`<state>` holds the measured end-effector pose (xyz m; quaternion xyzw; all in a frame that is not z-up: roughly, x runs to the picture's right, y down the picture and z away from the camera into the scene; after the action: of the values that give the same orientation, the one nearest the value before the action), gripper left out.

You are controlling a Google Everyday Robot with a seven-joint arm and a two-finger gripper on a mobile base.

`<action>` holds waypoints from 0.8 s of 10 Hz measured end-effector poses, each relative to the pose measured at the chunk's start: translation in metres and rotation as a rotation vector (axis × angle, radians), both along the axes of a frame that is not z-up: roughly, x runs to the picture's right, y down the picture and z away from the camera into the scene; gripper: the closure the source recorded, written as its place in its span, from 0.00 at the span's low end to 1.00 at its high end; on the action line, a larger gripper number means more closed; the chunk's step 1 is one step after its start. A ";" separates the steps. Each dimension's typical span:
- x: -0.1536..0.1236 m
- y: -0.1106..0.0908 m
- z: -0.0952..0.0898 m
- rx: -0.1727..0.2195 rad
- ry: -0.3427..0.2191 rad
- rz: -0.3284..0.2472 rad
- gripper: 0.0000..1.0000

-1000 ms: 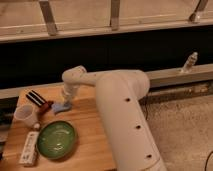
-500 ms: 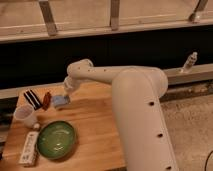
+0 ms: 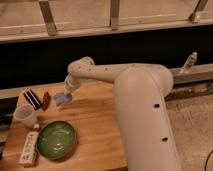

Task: Place the white sponge in the ceramic cup

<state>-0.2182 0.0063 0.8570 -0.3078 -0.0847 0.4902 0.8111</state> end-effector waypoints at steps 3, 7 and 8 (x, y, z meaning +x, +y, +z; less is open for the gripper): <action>0.001 -0.017 -0.017 0.041 0.018 -0.037 1.00; -0.003 -0.031 -0.025 0.072 0.003 -0.068 1.00; -0.009 -0.035 -0.029 0.081 -0.009 -0.082 1.00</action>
<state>-0.2269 -0.0285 0.8279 -0.2798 -0.0954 0.4514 0.8419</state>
